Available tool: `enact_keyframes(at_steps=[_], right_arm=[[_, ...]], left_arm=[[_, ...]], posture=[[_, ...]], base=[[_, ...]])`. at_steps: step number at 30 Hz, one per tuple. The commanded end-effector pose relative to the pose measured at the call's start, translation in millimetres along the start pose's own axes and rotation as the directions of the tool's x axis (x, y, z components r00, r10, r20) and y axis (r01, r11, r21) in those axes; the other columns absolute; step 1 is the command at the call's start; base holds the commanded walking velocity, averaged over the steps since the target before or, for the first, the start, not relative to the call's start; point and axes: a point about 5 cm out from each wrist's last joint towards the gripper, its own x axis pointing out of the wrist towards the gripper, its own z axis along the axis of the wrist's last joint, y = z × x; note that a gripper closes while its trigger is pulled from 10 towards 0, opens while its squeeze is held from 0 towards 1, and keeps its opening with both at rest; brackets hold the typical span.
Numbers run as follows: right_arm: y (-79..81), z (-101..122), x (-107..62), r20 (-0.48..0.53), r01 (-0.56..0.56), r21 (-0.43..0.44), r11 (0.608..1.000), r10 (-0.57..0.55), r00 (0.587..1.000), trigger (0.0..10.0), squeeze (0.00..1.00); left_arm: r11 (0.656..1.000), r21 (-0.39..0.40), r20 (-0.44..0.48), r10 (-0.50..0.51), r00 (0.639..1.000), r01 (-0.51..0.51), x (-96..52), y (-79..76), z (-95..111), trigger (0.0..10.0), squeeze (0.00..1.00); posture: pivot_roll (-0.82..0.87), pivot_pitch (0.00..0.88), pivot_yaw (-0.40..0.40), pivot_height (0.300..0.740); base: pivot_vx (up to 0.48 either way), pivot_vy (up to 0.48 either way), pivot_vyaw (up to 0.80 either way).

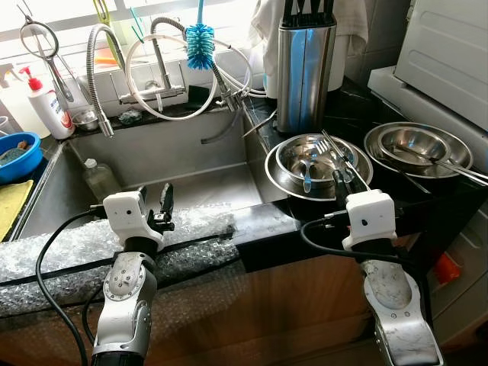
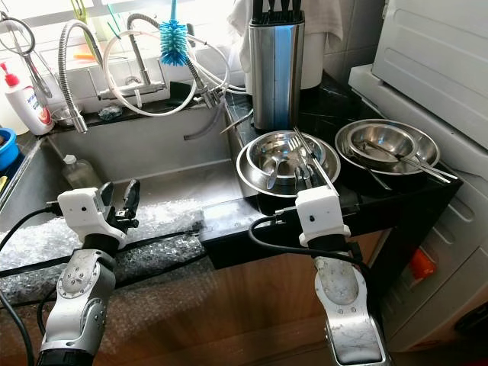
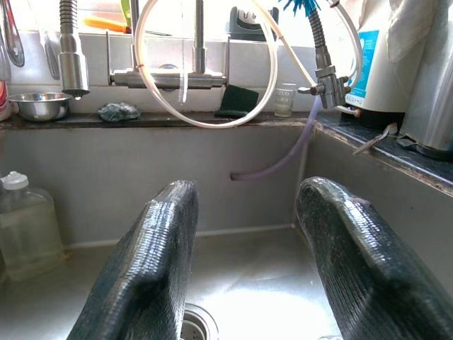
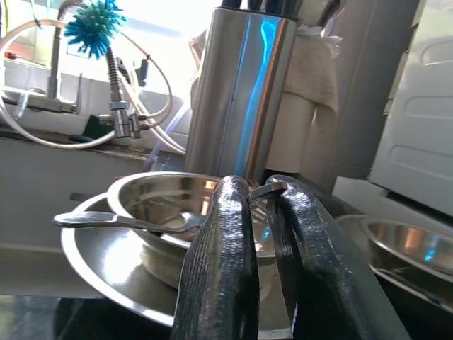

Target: Kitchen organization

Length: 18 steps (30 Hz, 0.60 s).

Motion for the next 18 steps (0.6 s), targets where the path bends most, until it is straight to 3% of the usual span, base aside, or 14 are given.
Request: enact_keyframes(at_steps=[1,9,18], right_arm=[[6.5,0,1.0,-0.002,-0.033,0.030,0.999,0.033,0.999,0.0,0.00],[18.4,3,0.4,0.013,-0.108,0.066,0.992,0.108,0.994,0.0,0.00],[14.5,10,3.5,0.043,-0.080,0.063,0.995,0.077,0.996,0.0,0.00]], left_arm=[[1.000,0.021,-0.017,0.013,1.000,-0.013,-1.1,4.0,-3,10.0,0.00],[1.000,0.024,-0.015,0.020,1.000,-0.019,-1.8,5.8,-3,10.0,0.00],[1.000,0.019,-0.012,0.019,1.000,-0.019,-1.4,5.8,-2,10.0,0.00]], posture=[[-0.13,0.000,0.114,0.740],[-0.12,0.000,0.112,0.740],[-0.12,0.000,0.113,0.740]], base=[[0.000,0.000,0.00],[0.000,0.000,0.00],[0.000,0.000,0.00]])
